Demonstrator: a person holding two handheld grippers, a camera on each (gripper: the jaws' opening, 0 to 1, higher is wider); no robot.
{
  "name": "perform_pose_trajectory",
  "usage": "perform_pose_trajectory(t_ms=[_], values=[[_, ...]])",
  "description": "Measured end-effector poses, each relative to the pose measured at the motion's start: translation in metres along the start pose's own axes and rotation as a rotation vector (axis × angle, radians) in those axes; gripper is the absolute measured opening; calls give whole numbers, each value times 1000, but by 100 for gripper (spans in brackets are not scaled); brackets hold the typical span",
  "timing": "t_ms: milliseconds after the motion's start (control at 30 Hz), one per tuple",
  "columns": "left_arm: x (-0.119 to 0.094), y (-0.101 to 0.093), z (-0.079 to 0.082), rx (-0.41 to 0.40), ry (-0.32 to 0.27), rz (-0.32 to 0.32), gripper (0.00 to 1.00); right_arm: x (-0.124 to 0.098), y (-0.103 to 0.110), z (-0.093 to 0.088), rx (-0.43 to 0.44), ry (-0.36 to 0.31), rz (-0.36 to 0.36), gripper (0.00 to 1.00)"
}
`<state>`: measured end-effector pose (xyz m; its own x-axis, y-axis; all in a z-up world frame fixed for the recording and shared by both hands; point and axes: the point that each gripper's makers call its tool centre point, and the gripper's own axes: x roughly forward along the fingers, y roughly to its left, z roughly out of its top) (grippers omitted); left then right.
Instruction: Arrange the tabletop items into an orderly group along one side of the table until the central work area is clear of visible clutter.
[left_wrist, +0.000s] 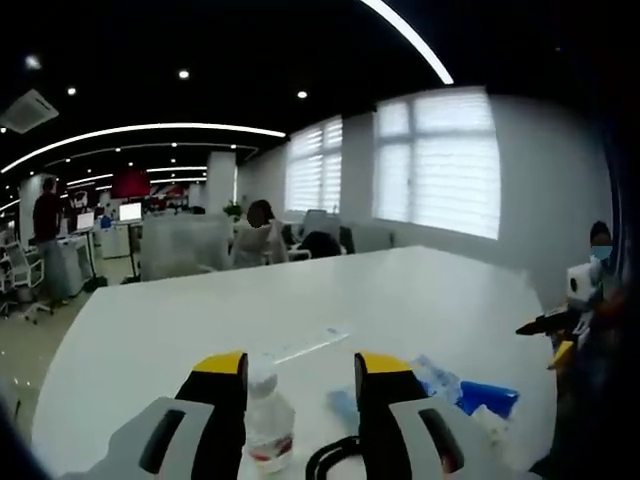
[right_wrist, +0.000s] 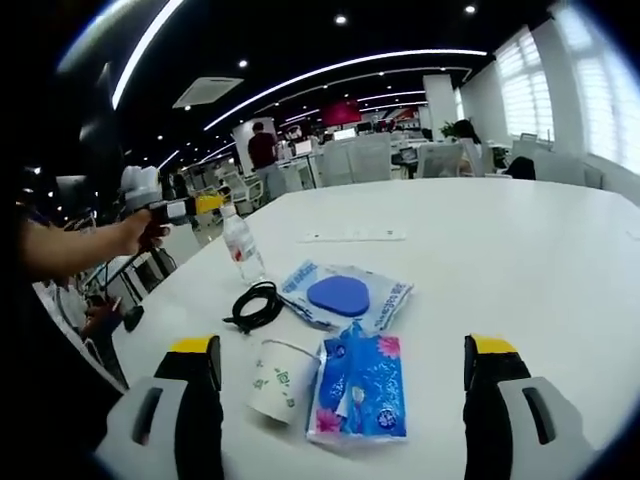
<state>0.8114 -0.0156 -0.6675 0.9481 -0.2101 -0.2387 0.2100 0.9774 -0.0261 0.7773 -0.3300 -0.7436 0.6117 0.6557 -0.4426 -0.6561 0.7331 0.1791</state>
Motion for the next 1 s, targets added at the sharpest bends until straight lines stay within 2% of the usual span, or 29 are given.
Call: perform_pose_trajectory(t_ms=[100, 167, 333, 467, 600, 667, 733, 867, 900, 1000], values=[[-8, -22, -7, -3, 14, -49, 49, -5, -1, 4, -15, -8, 13, 100], [-14, -38, -17, 9, 48, -90, 53, -8, -1, 5, -21, -7, 24, 100], [-23, -68, -32, 13, 76, -146, 58, -19, -6, 6, -38, -12, 27, 100], [-28, -98, -47, 17, 109, -226, 62, -28, -8, 4, -51, -12, 29, 100], [-27, -129, -60, 17, 130, -330, 73, -34, -10, -1, -75, 0, 35, 100], [-25, -139, -65, 33, 144, -363, 75, -36, -10, -1, -77, 1, 38, 100], [-23, -155, -68, 34, 146, -423, 79, -39, -11, -2, -82, 0, 43, 100], [-19, -170, -77, 35, 177, -492, 84, -43, -11, -3, -84, -1, 50, 100], [-18, -176, -80, 59, 179, -518, 85, -44, -11, -2, -85, -3, 53, 100], [-14, -183, -91, 74, 216, -548, 86, -46, -11, -3, -93, -3, 55, 100]])
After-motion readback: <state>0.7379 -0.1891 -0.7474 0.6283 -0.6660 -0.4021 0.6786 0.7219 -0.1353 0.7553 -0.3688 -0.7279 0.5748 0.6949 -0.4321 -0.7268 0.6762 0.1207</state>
